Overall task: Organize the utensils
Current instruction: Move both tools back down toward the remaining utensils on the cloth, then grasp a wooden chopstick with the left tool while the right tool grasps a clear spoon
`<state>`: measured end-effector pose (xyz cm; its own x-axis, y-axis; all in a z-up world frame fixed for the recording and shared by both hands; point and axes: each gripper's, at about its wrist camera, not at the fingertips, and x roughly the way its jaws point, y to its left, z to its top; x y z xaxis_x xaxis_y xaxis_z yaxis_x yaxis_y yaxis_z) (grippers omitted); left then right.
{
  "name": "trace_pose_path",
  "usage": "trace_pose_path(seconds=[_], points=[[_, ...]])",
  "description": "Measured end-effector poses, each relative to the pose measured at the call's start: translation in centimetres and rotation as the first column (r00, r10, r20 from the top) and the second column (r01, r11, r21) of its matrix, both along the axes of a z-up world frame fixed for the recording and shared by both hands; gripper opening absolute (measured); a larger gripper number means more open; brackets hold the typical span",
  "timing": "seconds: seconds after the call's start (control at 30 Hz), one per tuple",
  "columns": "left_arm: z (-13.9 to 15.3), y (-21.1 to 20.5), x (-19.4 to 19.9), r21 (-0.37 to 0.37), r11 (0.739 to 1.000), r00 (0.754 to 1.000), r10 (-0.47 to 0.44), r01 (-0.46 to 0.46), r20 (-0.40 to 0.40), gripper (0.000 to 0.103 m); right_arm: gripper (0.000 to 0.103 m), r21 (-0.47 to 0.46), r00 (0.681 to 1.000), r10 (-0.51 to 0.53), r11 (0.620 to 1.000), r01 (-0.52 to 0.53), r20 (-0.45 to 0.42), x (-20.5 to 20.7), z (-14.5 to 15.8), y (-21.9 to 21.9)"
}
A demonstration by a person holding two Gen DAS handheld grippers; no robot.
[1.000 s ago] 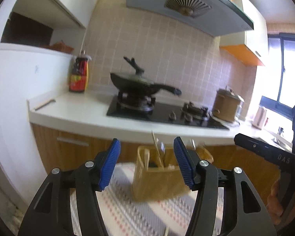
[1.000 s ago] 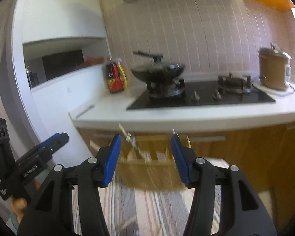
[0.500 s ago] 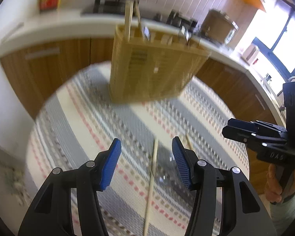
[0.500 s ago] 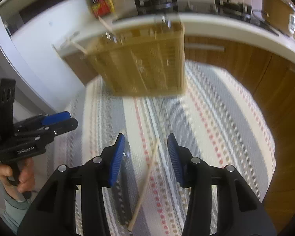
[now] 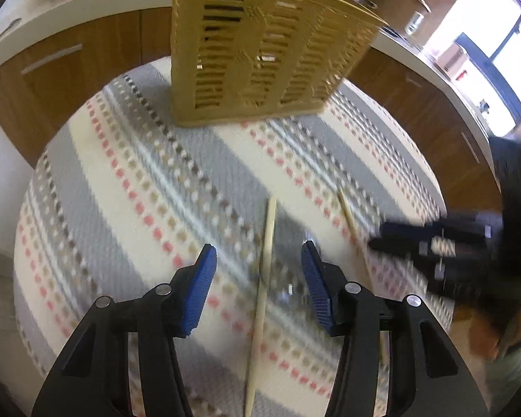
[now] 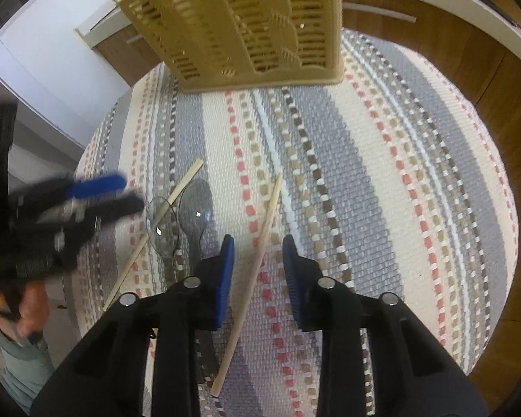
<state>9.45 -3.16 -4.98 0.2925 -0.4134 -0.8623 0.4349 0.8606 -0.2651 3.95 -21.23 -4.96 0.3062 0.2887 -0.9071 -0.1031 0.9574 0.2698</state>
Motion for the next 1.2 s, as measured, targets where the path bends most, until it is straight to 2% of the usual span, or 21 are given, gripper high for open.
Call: trace_pose_path(seconds=[0.13, 0.23, 0.27, 0.47, 0.7, 0.77, 0.8, 0.87, 1.0, 1.2], points=[[-0.8, -2.3, 2.1, 0.059, 0.998, 0.999, -0.024, 0.026, -0.040, 0.046, 0.024, -0.018, 1.000, 0.006, 1.000, -0.006, -0.001, -0.1, -0.2, 0.1], [-2.0, -3.5, 2.7, 0.116, 0.993, 0.998, -0.011, 0.017, -0.057, 0.027, 0.024, -0.004, 1.000, 0.002, 1.000, -0.002, -0.015, 0.1, -0.7, -0.3], [-2.4, -3.7, 2.9, 0.127, 0.992, 0.998, -0.008, 0.015, -0.061, 0.025, 0.024, 0.004, 1.000, 0.004, 1.000, -0.004, -0.016, 0.0, -0.8, -0.4], [-2.5, -4.6, 2.7, 0.153, 0.988, 0.999, 0.003, 0.003, -0.040, 0.027, 0.024, 0.037, 0.999, 0.040, 0.999, -0.040, -0.014, -0.5, -0.6, 0.1], [-2.7, -6.5, 1.7, 0.213, 0.977, 1.000, 0.006, -0.009, 0.010, 0.028, 0.024, 0.007, 0.997, 0.077, 0.997, -0.077, 0.012, -1.2, 0.1, 1.6], [-3.1, -7.0, 1.4, 0.268, 0.963, 0.999, 0.004, -0.017, 0.049, 0.009, 0.024, -0.005, 0.997, 0.079, 0.997, -0.079, 0.008, -1.2, 0.0, 1.8], [-3.2, -7.1, 1.1, 0.294, 0.956, 0.997, 0.002, -0.023, 0.072, 0.005, 0.024, -0.008, 0.997, 0.083, 0.997, -0.083, 0.006, -1.2, 0.0, 1.9], [-3.2, -6.8, 0.9, 0.276, 0.961, 0.997, 0.004, -0.025, 0.076, 0.004, 0.024, -0.016, 0.996, 0.095, 0.995, -0.095, 0.002, -1.2, -0.2, 2.3], [-3.1, -4.0, 1.5, 0.163, 0.985, 0.999, 0.052, -0.053, 0.011, 0.004, 0.024, -0.024, 0.992, 0.128, 0.991, -0.128, 0.002, -1.0, -0.8, 3.4], [-3.2, -0.1, 1.0, 0.093, 0.991, 0.994, 0.102, -0.099, -0.029, 0.004, 0.024, -0.077, 0.977, 0.211, 0.974, -0.213, -0.033, -0.1, -1.5, 6.1]])
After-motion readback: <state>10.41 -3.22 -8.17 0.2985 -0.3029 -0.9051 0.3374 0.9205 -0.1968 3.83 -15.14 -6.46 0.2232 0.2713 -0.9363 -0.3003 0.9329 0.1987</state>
